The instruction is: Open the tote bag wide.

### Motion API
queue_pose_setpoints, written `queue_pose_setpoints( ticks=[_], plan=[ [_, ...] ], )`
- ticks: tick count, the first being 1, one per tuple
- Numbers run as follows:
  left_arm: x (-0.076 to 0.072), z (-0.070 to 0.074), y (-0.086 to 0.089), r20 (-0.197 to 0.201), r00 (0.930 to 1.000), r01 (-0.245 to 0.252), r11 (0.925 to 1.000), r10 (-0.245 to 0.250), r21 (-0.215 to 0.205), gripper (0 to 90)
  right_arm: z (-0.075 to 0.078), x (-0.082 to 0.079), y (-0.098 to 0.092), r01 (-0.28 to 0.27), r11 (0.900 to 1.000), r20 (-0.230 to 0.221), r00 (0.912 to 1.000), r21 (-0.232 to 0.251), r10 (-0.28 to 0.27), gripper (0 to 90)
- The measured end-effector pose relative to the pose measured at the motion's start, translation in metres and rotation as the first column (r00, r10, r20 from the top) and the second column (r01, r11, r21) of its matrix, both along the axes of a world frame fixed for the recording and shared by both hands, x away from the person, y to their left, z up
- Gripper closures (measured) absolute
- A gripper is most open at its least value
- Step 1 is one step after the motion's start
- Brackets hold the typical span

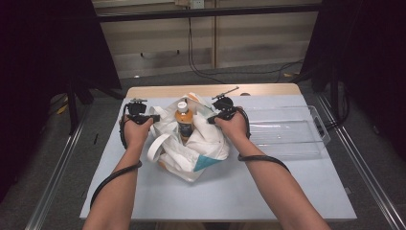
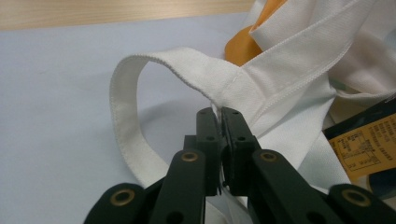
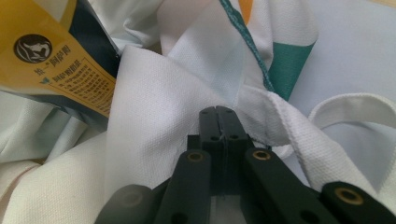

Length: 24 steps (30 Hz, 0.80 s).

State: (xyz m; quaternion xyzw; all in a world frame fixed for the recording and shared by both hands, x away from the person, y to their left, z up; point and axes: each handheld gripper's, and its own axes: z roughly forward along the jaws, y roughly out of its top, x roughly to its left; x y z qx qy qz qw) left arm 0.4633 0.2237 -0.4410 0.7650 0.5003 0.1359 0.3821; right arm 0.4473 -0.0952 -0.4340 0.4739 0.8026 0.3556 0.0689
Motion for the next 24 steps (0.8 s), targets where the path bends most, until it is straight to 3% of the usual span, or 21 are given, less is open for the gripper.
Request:
queue_pose_setpoints(
  ticks=[9, 18, 22, 24],
  plan=[
    [-0.001, -0.007, 0.0, -0.003, 0.9999, -0.014, 0.9997, 0.014, -0.017, 86.6, -0.005, -0.001, 0.001, 0.002, 1.0, 0.004, 1.0, -0.003, -0.002, 90.0],
    [-0.004, -0.011, 0.003, -0.016, 0.9999, 0.0, 1.0, 0.0, 0.009, 86.6, -0.011, 0.0, 0.003, 0.008, 1.0, -0.007, 0.9999, -0.014, -0.008, 90.0],
    [-0.006, -0.015, 0.005, -0.015, 0.9999, -0.009, 0.9996, 0.009, -0.025, 86.6, -0.015, 0.0, 0.004, 0.013, 1.0, -0.014, 0.9998, -0.013, -0.013, 90.0],
    [-0.006, -0.013, 0.005, -0.012, 0.9999, 0.005, 0.9999, -0.006, -0.009, 86.7, -0.017, 0.0, 0.005, 0.013, 1.0, -0.016, 0.9998, -0.01, -0.013, 90.0]
  ],
)
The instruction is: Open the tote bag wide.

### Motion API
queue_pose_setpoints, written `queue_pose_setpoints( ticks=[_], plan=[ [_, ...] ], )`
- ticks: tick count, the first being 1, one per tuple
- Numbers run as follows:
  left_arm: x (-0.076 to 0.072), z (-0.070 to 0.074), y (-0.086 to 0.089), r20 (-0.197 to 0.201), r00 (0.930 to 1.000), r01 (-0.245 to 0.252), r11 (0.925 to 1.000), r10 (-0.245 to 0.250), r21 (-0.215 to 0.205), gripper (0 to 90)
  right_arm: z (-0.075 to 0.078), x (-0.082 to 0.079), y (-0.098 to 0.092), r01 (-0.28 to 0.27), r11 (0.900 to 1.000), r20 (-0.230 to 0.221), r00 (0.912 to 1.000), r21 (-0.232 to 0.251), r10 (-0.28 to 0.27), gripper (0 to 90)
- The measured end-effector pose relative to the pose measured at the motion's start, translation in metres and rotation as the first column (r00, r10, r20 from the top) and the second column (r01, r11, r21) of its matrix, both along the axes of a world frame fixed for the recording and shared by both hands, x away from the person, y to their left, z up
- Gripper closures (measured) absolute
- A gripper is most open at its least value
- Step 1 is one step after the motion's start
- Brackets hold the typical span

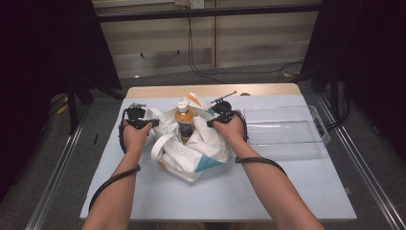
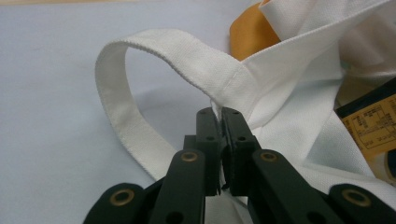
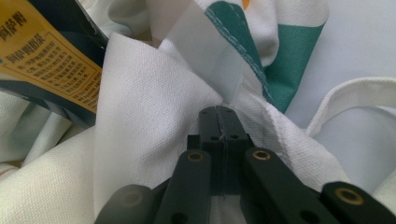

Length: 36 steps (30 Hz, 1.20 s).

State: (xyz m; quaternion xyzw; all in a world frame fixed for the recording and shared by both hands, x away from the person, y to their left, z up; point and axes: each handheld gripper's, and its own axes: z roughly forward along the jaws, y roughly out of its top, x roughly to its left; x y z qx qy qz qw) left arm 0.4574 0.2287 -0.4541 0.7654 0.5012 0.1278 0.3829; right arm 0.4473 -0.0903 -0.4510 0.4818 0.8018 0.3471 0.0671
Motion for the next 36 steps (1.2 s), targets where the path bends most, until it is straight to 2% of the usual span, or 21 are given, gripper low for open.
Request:
queue_pose_setpoints(
  ticks=[4, 6, 9, 12, 13, 24, 26, 28, 32, 35, 36],
  plan=[
    [0.001, -0.001, 0.001, -0.012, 0.9999, 0.002, 1.0, -0.002, 0.008, 86.7, -0.002, 0.0, 0.001, 0.004, 1.0, -0.008, 1.0, -0.003, -0.004, 90.0],
    [0.001, -0.003, -0.002, -0.009, 0.9999, -0.014, 0.9999, 0.014, -0.006, 86.6, -0.002, -0.001, 0.001, 0.012, 1.0, -0.013, 0.9998, -0.005, -0.013, 90.0],
    [0.0, -0.005, -0.001, -0.017, 0.9999, -0.003, 0.9999, 0.003, 0.013, 86.7, -0.003, 0.0, 0.001, 0.009, 1.0, -0.013, 0.9999, -0.009, -0.009, 90.0],
    [-0.001, -0.007, -0.002, -0.013, 0.9998, -0.013, 0.9999, 0.013, 0.009, 86.7, -0.004, -0.001, 0.001, 0.012, 1.0, -0.012, 0.9998, -0.016, -0.013, 90.0],
    [-0.001, -0.007, -0.001, -0.02, 0.9998, 0.006, 0.9997, -0.006, 0.025, 86.7, -0.005, -0.001, 0.001, 0.015, 1.0, -0.012, 0.9998, -0.014, -0.015, 90.0],
    [-0.002, -0.014, -0.004, -0.04, 0.999, 0.023, 0.9982, -0.021, 0.056, 86.6, -0.01, -0.003, 0.002, 0.024, 1.0, -0.007, 0.9997, -0.012, -0.024, 90.0],
    [-0.003, -0.017, -0.006, -0.042, 0.9991, 0.01, 0.9993, -0.008, 0.036, 86.6, -0.011, -0.003, 0.001, 0.026, 1.0, -0.001, 0.9997, -0.005, -0.026, 90.0],
    [-0.004, -0.017, -0.005, -0.041, 0.999, 0.019, 0.9985, -0.017, 0.05, 86.6, -0.011, -0.004, 0.001, 0.03, 1.0, -0.003, 0.9995, 0.0, -0.03, 90.0],
    [-0.005, -0.016, -0.005, -0.042, 0.999, 0.019, 0.9987, -0.017, 0.047, 86.5, -0.01, -0.005, 0.002, 0.027, 1.0, 0.009, 0.9996, -0.006, -0.027, 90.0],
    [-0.005, -0.012, -0.005, -0.031, 0.9991, 0.031, 0.9969, -0.029, 0.071, 85.6, -0.008, -0.005, 0.0, 0.021, 1.0, 0.015, 0.9997, -0.009, -0.021, 90.0],
    [-0.006, -0.011, -0.005, -0.031, 0.9993, 0.024, 0.9978, -0.022, 0.062, 85.4, -0.007, -0.005, 0.0, 0.025, 1.0, 0.012, 0.9996, -0.006, -0.025, 90.0]
  ],
)
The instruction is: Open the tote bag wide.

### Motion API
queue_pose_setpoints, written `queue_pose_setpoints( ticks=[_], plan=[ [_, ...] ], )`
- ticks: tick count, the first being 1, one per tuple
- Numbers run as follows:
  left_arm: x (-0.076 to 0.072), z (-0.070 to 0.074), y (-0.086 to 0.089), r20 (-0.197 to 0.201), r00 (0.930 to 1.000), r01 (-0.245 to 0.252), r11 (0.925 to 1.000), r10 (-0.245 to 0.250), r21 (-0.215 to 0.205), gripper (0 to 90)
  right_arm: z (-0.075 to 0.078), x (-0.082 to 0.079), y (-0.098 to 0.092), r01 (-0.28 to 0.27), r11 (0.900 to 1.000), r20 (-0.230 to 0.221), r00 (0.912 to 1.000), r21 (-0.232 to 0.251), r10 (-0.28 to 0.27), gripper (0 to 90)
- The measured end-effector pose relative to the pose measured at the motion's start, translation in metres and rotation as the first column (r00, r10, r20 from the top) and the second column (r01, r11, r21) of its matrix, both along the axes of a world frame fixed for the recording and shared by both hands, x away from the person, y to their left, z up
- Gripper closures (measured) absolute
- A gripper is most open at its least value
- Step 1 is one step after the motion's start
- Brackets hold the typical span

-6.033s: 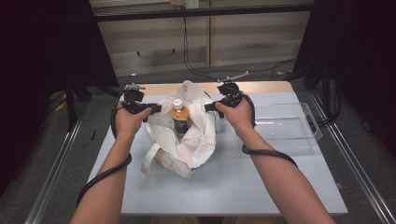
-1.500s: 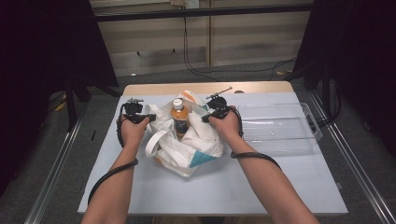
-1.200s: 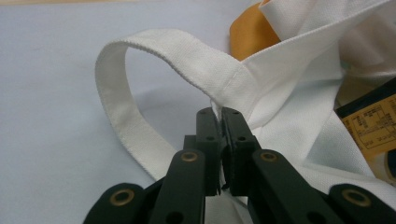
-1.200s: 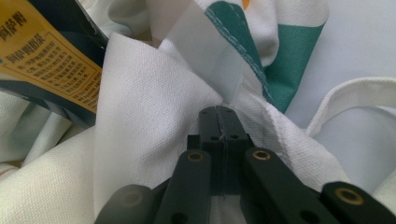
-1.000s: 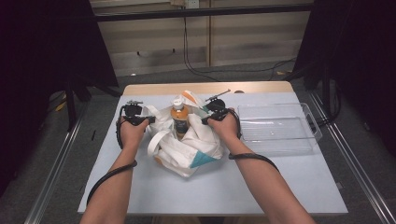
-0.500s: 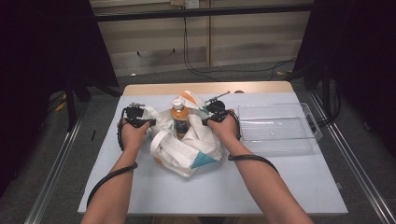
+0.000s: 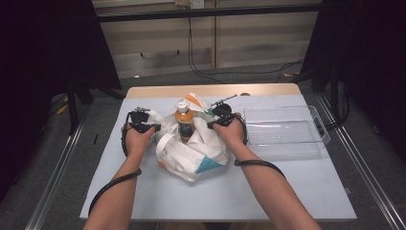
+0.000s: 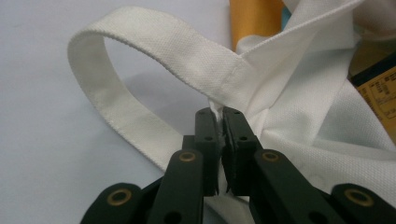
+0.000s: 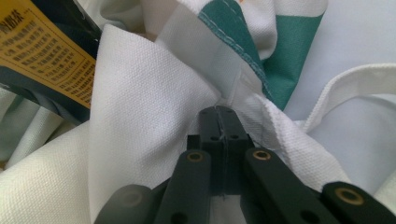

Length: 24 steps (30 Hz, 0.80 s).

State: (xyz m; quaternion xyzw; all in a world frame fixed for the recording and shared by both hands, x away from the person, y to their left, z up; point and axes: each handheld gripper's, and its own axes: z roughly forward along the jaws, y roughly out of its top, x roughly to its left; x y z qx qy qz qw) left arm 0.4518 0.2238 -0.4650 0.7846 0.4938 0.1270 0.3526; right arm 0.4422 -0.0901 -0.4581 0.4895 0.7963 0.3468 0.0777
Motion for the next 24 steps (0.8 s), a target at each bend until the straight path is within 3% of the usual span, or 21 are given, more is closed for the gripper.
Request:
queue_pose_setpoints(
  ticks=[3, 6, 10, 12, 15, 20, 24],
  plan=[
    [0.0, 0.003, 0.001, 0.007, 0.9999, -0.01, 0.9999, 0.01, -0.013, 85.4, 0.002, 0.0, -0.002, 0.001, 1.0, 0.008, 1.0, 0.009, -0.001, 90.0],
    [0.0, 0.009, 0.002, 0.016, 0.9999, -0.001, 1.0, 0.001, 0.006, 84.0, 0.006, -0.001, -0.002, -0.001, 1.0, 0.033, 0.9995, 0.004, 0.001, 90.0],
    [-0.002, 0.014, 0.002, 0.027, 0.9993, -0.024, 0.9994, 0.025, -0.023, 81.5, 0.01, -0.002, -0.003, 0.003, 1.0, 0.043, 0.9991, 0.011, -0.003, 90.0],
    [-0.002, 0.018, 0.005, 0.029, 0.9996, -0.006, 1.0, 0.006, -0.003, 80.4, 0.012, -0.003, -0.004, 0.008, 1.0, 0.052, 0.9986, 0.015, -0.009, 90.0],
    [-0.004, 0.022, 0.003, 0.035, 0.9992, -0.019, 0.9995, 0.02, -0.025, 78.8, 0.016, -0.004, -0.005, 0.007, 1.0, 0.068, 0.9977, 0.026, -0.009, 89.3],
    [-0.006, 0.029, 0.001, 0.051, 0.9984, -0.022, 0.9993, 0.023, -0.03, 75.7, 0.024, -0.007, -0.005, -0.001, 0.999, 0.083, 0.9965, 0.032, -0.002, 85.2],
    [-0.008, 0.035, 0.002, 0.06, 0.9981, -0.014, 0.9996, 0.016, -0.025, 74.7, 0.032, -0.011, -0.004, -0.026, 0.999, 0.103, 0.9944, 0.04, 0.022, 87.3]
  ],
)
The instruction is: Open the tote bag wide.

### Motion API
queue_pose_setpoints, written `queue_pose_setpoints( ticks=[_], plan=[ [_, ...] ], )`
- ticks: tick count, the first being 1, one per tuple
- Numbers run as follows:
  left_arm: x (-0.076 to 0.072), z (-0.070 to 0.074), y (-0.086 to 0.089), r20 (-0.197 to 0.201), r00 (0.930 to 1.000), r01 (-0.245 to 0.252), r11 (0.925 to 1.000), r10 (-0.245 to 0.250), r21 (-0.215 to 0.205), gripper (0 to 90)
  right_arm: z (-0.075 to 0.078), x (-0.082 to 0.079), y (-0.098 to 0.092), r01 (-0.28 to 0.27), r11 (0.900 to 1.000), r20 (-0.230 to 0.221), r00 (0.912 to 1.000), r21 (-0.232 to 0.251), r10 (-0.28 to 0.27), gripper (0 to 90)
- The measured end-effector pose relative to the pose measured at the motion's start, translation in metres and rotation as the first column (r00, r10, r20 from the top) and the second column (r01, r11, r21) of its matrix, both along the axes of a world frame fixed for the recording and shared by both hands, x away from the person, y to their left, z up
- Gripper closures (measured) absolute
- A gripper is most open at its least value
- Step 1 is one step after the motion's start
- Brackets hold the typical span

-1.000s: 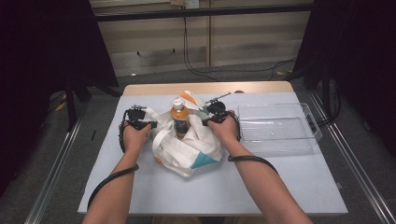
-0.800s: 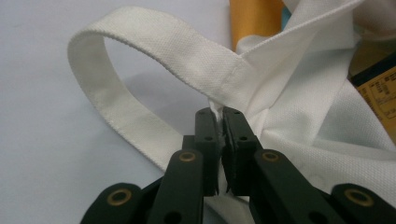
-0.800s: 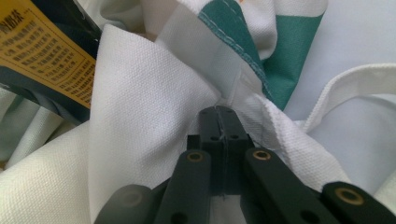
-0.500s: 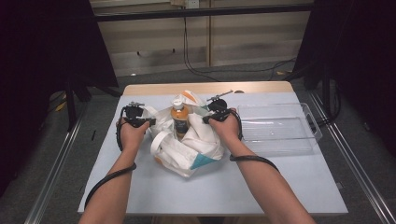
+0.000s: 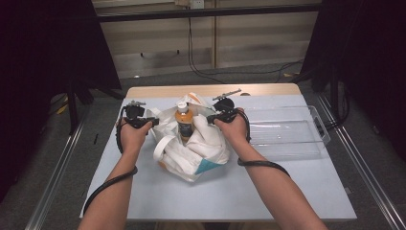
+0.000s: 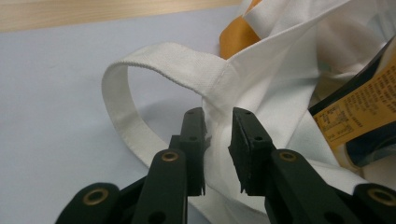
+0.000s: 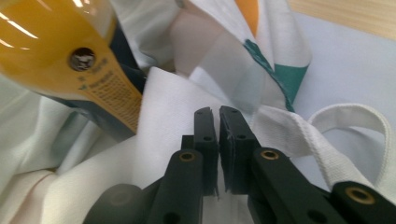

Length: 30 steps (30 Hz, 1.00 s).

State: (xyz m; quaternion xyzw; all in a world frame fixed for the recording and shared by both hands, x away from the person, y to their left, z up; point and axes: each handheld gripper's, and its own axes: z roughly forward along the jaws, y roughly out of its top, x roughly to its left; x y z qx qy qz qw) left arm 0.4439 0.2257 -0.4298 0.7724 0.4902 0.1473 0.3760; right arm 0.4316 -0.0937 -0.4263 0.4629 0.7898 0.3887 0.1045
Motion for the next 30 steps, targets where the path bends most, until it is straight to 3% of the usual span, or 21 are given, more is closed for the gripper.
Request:
queue_pose_setpoints(
  ticks=[5, 9, 19, 21, 24, 30],
  plan=[
    [-0.003, 0.006, 0.001, 0.006, 0.9999, -0.011, 0.9999, 0.011, -0.011, 73.4, 0.008, -0.006, 0.006, -0.033, 0.999, 0.005, 0.9995, 0.01, 0.033, 90.0],
    [-0.006, 0.012, 0.001, 0.02, 0.9998, 0.004, 0.9999, -0.004, 0.011, 72.1, 0.009, -0.011, 0.014, -0.074, 0.997, 0.004, 0.9973, 0.004, 0.074, 90.0],
    [-0.014, 0.025, -0.003, 0.025, 0.9995, 0.02, 0.9998, -0.02, -0.008, 71.1, 0.006, -0.019, 0.024, -0.101, 0.995, 0.003, 0.9948, -0.015, 0.101, 90.0],
    [-0.016, 0.026, -0.004, 0.003, 0.9997, 0.026, 0.9996, -0.026, -0.014, 68.8, 0.004, -0.019, 0.025, -0.101, 0.995, 0.001, 0.9949, -0.018, 0.101, 90.0],
    [-0.02, 0.024, -0.004, -0.03, 0.9986, 0.045, 0.9989, -0.044, 0.015, 65.0, 0.003, -0.019, 0.026, -0.093, 0.995, -0.003, 0.9956, -0.017, 0.093, 90.0],
    [-0.03, 0.009, -0.007, -0.076, 0.9964, 0.035, 0.9986, -0.038, -0.039, 59.1, -0.001, -0.02, 0.026, -0.083, 0.996, -0.004, 0.9966, -0.016, 0.083, 90.0]
  ],
)
